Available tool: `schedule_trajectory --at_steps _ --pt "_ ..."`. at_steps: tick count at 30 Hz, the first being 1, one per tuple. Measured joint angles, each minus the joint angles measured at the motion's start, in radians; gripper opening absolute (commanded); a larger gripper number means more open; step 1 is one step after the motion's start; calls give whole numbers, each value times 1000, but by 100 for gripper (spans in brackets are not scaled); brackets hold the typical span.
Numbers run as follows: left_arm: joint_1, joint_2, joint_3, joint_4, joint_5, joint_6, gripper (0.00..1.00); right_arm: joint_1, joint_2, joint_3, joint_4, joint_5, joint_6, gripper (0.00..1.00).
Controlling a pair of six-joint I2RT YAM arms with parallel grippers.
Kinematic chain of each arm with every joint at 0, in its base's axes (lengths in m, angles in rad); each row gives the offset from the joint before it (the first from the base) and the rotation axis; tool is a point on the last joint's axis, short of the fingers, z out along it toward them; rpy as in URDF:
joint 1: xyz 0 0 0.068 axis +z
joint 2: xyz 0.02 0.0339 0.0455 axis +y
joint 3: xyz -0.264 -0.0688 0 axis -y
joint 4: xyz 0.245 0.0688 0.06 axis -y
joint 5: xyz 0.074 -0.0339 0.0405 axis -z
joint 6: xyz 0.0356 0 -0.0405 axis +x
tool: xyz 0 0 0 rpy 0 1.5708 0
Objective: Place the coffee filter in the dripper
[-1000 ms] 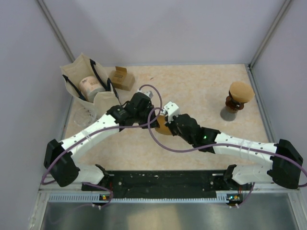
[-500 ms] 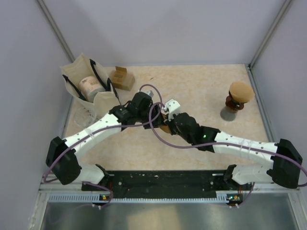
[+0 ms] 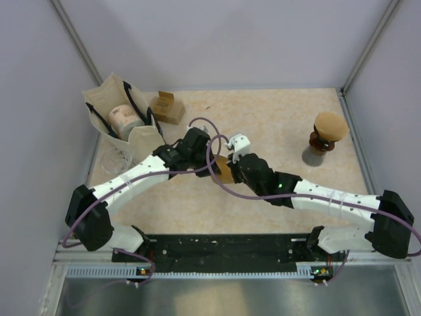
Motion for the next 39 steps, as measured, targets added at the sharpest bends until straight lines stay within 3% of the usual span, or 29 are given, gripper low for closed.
schedule_trajectory --at_steps 17,27,39 --pt "-3 -31 -3 -61 26 168 6 -25 -42 0 -45 -99 -137 0" --pt "-3 -36 -3 -100 18 187 36 -33 -44 0 -63 -146 -148 0" --pt "-1 -83 -3 -119 5 169 44 -38 -42 0 -66 -165 -138 0"
